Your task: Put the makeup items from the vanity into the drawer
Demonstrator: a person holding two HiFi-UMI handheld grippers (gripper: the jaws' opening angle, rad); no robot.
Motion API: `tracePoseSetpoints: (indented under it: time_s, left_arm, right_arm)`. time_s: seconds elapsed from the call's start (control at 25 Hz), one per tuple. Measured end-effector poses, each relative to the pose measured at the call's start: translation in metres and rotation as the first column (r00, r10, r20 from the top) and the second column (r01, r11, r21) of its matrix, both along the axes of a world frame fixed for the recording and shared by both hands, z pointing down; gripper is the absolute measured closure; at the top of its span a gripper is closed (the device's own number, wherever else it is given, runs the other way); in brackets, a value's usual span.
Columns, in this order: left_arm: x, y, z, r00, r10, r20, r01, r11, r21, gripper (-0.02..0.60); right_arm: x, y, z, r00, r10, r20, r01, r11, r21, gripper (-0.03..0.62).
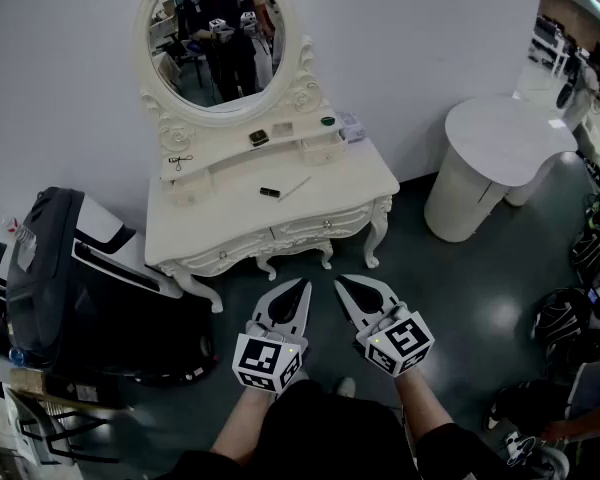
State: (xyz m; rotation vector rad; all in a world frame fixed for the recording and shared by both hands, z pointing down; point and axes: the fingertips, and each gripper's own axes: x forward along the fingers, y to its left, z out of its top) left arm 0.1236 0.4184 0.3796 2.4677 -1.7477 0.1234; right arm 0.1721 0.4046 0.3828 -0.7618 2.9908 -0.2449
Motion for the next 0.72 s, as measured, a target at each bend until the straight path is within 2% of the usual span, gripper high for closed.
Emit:
tracePoseSetpoints:
  time_s: [0.4,0.72]
  left_arm:
    - [0.001,0.002,0.01,1.0,-0.021,0.01,0.021,1.0,-0.015,0.566]
    - [-0.029,-0.023,0.021,1.0,-0.028,0.008,0.028,0.999,-0.038,0.566]
  right_arm:
    - [0.003,-0.002,0.011,1.0,-0.025,0.001,0.025,0.999,-0.02,0.571]
    - [-0.022,-0.031,0.018,1.0,-0.025,0.017,0.026,0.998,-0.057,0.571]
